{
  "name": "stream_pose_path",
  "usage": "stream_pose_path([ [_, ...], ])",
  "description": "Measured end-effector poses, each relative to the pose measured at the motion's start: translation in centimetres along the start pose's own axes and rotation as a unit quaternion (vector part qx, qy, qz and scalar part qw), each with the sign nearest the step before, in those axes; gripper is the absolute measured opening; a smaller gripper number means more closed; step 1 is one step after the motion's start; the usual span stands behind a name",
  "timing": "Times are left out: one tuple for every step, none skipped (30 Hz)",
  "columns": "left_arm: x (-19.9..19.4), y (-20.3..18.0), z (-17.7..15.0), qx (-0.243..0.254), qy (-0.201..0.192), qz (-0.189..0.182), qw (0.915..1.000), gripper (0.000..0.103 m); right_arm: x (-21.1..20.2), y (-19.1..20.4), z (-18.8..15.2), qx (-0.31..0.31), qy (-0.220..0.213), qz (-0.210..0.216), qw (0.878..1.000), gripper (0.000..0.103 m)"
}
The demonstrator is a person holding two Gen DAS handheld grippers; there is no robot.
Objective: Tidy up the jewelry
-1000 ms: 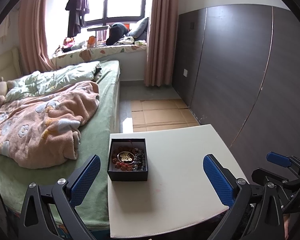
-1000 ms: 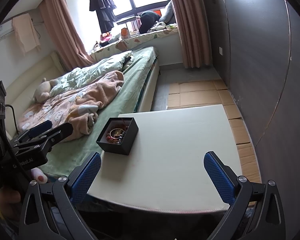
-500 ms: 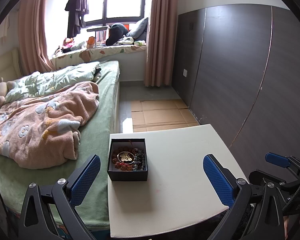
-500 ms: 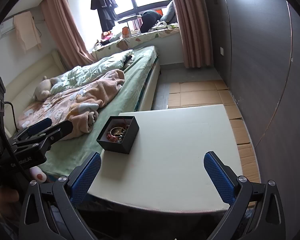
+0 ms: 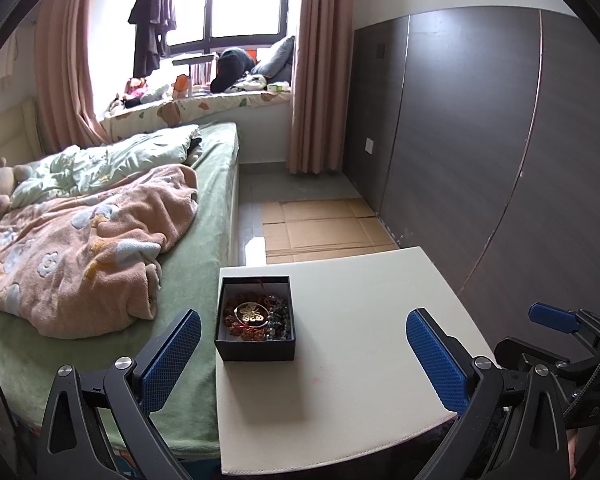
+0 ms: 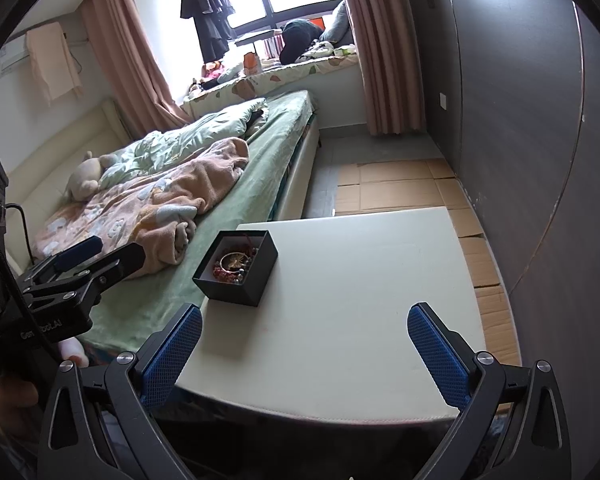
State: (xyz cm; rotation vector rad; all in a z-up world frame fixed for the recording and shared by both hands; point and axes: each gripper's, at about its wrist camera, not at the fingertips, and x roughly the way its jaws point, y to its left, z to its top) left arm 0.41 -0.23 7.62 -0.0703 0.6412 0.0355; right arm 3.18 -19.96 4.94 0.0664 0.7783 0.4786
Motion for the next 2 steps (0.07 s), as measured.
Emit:
stream_pose_path([
  [0.05, 0.02, -0.02, 0.000, 0.001, 0.000, 1.0000, 0.103, 0.04, -0.01, 0.01, 0.000, 0.001, -0.001, 1.000, 0.103],
  [0.06, 0.04, -0.05, 0.001, 0.003, 0.001, 1.0000, 0.103, 0.13, 0.00, -0.19, -0.001, 0.002, -0.001, 1.000, 0.103],
])
